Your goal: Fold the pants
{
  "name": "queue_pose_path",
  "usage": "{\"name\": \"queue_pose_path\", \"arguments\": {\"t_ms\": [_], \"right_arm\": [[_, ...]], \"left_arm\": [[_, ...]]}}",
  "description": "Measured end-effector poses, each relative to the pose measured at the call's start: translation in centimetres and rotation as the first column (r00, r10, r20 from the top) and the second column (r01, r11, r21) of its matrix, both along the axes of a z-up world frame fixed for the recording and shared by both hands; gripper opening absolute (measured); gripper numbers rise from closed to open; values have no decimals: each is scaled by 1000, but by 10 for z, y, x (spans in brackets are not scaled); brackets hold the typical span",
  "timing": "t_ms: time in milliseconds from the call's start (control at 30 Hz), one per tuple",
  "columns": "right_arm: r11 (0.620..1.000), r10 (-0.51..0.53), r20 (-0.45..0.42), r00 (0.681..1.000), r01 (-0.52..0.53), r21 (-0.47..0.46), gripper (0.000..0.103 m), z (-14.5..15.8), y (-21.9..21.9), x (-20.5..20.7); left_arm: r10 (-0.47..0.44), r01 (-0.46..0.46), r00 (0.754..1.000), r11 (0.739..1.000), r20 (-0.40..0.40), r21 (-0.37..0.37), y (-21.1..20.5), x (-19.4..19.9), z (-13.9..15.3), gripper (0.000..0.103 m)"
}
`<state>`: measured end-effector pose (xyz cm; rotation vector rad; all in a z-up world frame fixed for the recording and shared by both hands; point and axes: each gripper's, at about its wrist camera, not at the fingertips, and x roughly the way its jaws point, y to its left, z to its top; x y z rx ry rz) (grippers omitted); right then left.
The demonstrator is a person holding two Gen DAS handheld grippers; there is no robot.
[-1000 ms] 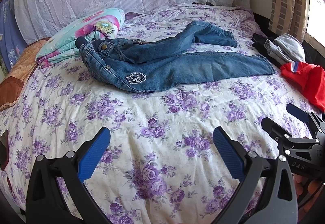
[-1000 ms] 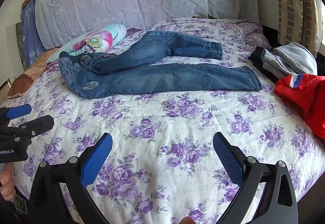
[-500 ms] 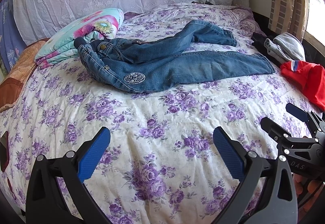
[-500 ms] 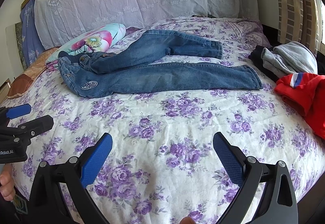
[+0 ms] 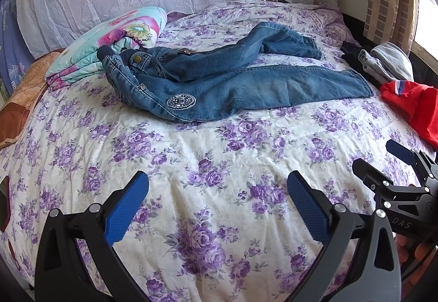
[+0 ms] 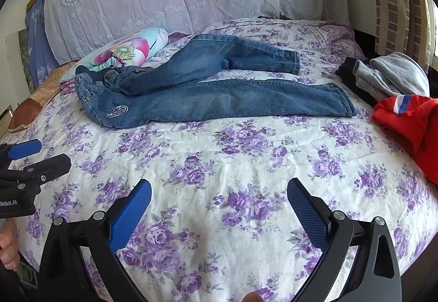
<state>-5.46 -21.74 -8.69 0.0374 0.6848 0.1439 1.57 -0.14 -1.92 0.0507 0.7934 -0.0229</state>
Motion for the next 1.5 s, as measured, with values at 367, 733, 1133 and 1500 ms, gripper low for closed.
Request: {"name": "queue_pose_path", "arguments": {"t_ms": [367,733,1133,1500], "right_arm": [[928,-36,-129,991,81,364,100,-3,-86,77],[827,-128,-268,955,252,502,100,-38,-139,195],[826,-41,-130,991,107,553,6,3,-156,161],[916,-66,-292,954,174,361,65,-19,-192,68]], "left_arm": [[148,-149,989,981,-20,-123,106,82,27,99],[253,-341,929,868,-270,-361,210,218,-16,98],[187,-281,956,811,-227,-513,210,159,-11,14],[233,-335,941,756,-247,-563,224,1,-51,55]]}}
